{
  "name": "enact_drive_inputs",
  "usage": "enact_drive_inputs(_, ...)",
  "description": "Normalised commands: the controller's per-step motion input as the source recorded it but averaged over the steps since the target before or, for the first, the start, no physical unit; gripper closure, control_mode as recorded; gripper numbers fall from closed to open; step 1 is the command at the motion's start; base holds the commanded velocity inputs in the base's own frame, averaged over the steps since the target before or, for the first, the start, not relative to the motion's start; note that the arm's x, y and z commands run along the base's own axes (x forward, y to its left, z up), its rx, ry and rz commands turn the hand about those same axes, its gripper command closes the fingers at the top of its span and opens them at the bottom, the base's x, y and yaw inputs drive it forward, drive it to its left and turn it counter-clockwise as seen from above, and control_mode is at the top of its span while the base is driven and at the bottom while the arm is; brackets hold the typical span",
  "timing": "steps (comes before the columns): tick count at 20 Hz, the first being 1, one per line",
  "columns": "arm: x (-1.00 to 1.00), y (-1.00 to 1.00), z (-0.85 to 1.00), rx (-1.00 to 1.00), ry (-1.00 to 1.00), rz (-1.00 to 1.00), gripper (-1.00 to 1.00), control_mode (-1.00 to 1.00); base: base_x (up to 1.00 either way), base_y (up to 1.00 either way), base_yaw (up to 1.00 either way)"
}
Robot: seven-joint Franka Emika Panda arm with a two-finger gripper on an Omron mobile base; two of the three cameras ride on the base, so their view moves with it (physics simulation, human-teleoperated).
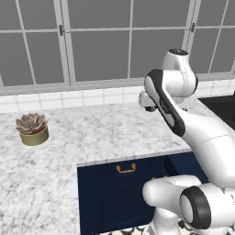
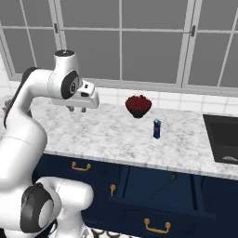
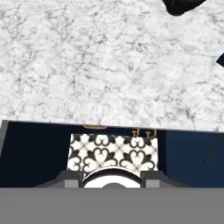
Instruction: Pick the ladle from the drawer and place it on the counter.
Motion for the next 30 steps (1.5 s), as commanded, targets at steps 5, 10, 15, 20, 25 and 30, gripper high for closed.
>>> enact_drive_inputs(5, -0.67, -0.07, -0.08, 0.0, -0.01, -0.01, -1.0, -1.0, 0.0, 0.0, 0.0)
enact_drive_inputs(10, -0.81, -0.58, -0.44, 0.0, 0.15, -0.02, -1.0, -1.0, 0.0, 0.0, 0.0)
enact_drive_inputs(15, -0.52, -1.0, -0.48, 0.06, 0.25, 0.0, -1.0, -1.0, 0.0, 0.0, 0.0)
enact_drive_inputs(20, -0.31, -1.0, -0.56, 0.01, 0.14, 0.0, -1.0, -1.0, 0.0, 0.0, 0.0)
enact_drive_inputs(25, -0.1, -1.0, -0.61, -0.02, 0.06, 0.01, -1.0, -1.0, 0.0, 0.0, 0.0)
enact_drive_inputs(30, -0.06, -1.0, -0.61, 0.0, 0.0, 0.03, -1.0, -1.0, 0.0, 0.0, 0.0)
